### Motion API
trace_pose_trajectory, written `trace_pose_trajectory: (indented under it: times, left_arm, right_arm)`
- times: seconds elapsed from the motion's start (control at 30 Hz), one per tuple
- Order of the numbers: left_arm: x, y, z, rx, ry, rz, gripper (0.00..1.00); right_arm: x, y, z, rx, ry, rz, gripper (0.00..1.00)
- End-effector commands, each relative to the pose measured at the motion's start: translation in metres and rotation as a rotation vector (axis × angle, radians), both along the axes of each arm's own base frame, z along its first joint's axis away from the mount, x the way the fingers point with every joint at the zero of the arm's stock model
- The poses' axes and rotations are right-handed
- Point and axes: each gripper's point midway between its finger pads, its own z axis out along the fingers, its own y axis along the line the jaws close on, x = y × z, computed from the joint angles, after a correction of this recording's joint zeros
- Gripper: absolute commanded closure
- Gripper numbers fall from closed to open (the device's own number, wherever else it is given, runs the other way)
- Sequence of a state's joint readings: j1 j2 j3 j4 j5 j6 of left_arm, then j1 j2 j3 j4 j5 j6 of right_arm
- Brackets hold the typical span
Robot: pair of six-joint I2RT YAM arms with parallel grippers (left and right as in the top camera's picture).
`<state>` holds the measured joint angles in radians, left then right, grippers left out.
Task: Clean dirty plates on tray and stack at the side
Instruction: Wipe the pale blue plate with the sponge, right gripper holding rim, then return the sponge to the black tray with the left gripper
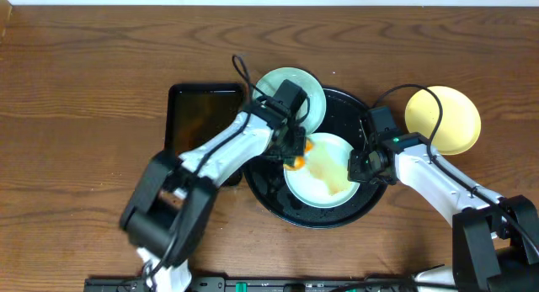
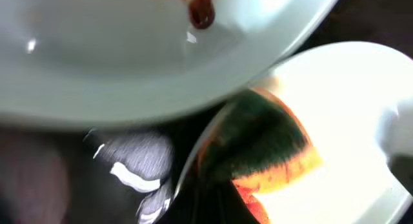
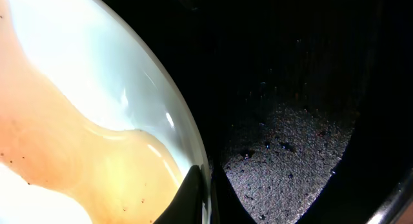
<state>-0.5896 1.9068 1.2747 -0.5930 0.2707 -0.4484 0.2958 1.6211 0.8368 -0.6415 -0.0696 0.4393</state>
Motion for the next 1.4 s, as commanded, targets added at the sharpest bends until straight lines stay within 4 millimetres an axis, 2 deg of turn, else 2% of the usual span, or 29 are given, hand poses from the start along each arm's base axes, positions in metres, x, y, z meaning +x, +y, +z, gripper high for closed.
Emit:
trace_pose_trajectory:
  times: [0.0, 0.03, 0.07, 0.1, 0.2, 0.23, 0.27, 0.3, 0.37, 0.4, 0.47, 0.5, 0.53, 0.57, 0.63, 0.67, 0.7, 0.77, 0.8, 0.83, 0.93, 0.97, 1.03, 1.07, 1.13, 1.17, 1.27, 1.3, 1.37]
  left_arm:
    - [0.015, 0.029, 0.076, 0.052, -0.229, 0.056, 0.93]
    - [0.016, 0.034, 0.082, 0.067, -0.247, 0.066, 0.92]
    - [0.017, 0.043, 0.089, 0.094, -0.271, 0.083, 0.93]
    - [0.018, 0.06, 0.094, 0.146, -0.29, 0.114, 0.93]
    - [0.031, 0.115, 0.092, 0.266, -0.278, 0.236, 0.92]
    - [0.035, 0.126, 0.091, 0.276, -0.274, 0.265, 0.93]
    - [0.042, 0.147, 0.091, 0.286, -0.265, 0.323, 0.93]
    - [0.047, 0.168, 0.087, 0.297, -0.246, 0.381, 0.93]
    - [0.051, 0.193, 0.072, 0.31, -0.198, 0.415, 0.93]
    - [0.052, 0.197, 0.061, 0.279, -0.159, 0.388, 0.93]
    - [0.056, 0.191, 0.034, 0.172, -0.08, 0.291, 0.93]
    - [0.055, 0.178, 0.015, 0.061, -0.02, 0.22, 0.93]
    - [0.053, 0.168, 0.006, -0.014, 0.016, 0.177, 0.93]
    - [0.048, 0.165, -0.01, -0.051, 0.068, 0.15, 0.93]
    - [0.044, 0.173, -0.03, -0.025, 0.119, 0.164, 0.93]
    - [0.042, 0.191, -0.041, 0.064, 0.129, 0.183, 0.93]
    - [0.038, 0.226, -0.047, 0.242, 0.144, 0.286, 0.93]
    - [0.03, 0.273, -0.041, 0.481, 0.148, 0.497, 0.93]
    - [0.027, 0.283, -0.037, 0.529, 0.147, 0.551, 0.93]
    - [0.026, 0.284, -0.033, 0.534, 0.141, 0.578, 0.92]
    - [0.036, 0.265, -0.023, 0.461, 0.102, 0.544, 0.93]
    - [0.043, 0.227, -0.024, 0.299, 0.092, 0.373, 0.93]
    - [0.043, 0.197, -0.024, 0.215, 0.076, 0.219, 0.92]
    - [0.043, 0.192, -0.024, 0.218, 0.069, 0.188, 0.92]
    - [0.043, 0.212, -0.025, 0.344, 0.052, 0.215, 0.93]
    - [0.042, 0.216, -0.024, 0.363, 0.057, 0.231, 0.92]
    - [0.043, 0.216, -0.012, 0.356, 0.036, 0.235, 0.59]
    - [0.046, 0.215, 0.009, 0.34, -0.016, 0.245, 0.44]
    - [0.046, 0.215, 0.033, 0.322, -0.067, 0.27, 0.41]
  right_arm:
    - [-0.015, -0.023, -0.013, -0.114, 0.046, -0.002, 0.94]
    - [-0.014, -0.023, -0.013, -0.113, 0.045, -0.003, 0.92]
    - [-0.014, -0.023, -0.013, -0.113, 0.044, -0.003, 0.85]
    - [-0.015, -0.022, -0.014, -0.106, 0.05, -0.002, 0.84]
    - [-0.02, -0.018, -0.016, -0.08, 0.064, 0.001, 0.83]
    - [-0.021, -0.018, -0.017, -0.08, 0.066, 0.001, 0.83]
    - [-0.023, -0.019, -0.019, -0.081, 0.069, 0.002, 0.83]
    - [-0.023, -0.019, -0.019, -0.082, 0.07, 0.001, 0.83]
    - [-0.02, -0.018, -0.019, -0.078, 0.058, 0.001, 0.84]
    - [-0.02, -0.017, -0.019, -0.073, 0.056, 0.002, 0.84]
    - [-0.02, -0.015, -0.018, -0.063, 0.057, 0.003, 0.84]
    - [-0.019, -0.015, -0.018, -0.063, 0.057, 0.003, 0.85]
    - [-0.02, -0.015, -0.018, -0.062, 0.057, 0.003, 0.85]
    - [-0.02, -0.015, -0.018, -0.063, 0.058, 0.003, 0.85]
    - [-0.02, -0.015, -0.018, -0.063, 0.058, 0.003, 0.85]
    - [-0.02, -0.015, -0.018, -0.063, 0.058, 0.003, 0.85]
    - [-0.02, -0.015, -0.018, -0.063, 0.058, 0.003, 0.85]
    - [-0.02, -0.015, -0.018, -0.063, 0.06, 0.003, 0.85]
    - [-0.02, -0.015, -0.018, -0.063, 0.06, 0.003, 0.85]
    - [-0.02, -0.015, -0.018, -0.063, 0.06, 0.003, 0.85]
    - [-0.02, -0.016, -0.019, -0.063, 0.061, 0.003, 0.86]
    - [-0.02, -0.016, -0.019, -0.063, 0.061, 0.003, 0.86]
    - [-0.02, -0.016, -0.019, -0.063, 0.061, 0.003, 0.86]
    - [-0.021, -0.016, -0.019, -0.064, 0.062, 0.003, 0.86]
    - [-0.02, -0.016, -0.018, -0.064, 0.06, 0.003, 0.85]
    - [-0.02, -0.016, -0.018, -0.064, 0.06, 0.003, 0.85]
    - [-0.02, -0.015, -0.018, -0.063, 0.058, 0.003, 0.81]
    - [-0.02, -0.015, -0.018, -0.063, 0.059, 0.003, 0.8]
    - [-0.02, -0.015, -0.019, -0.063, 0.058, 0.003, 0.78]
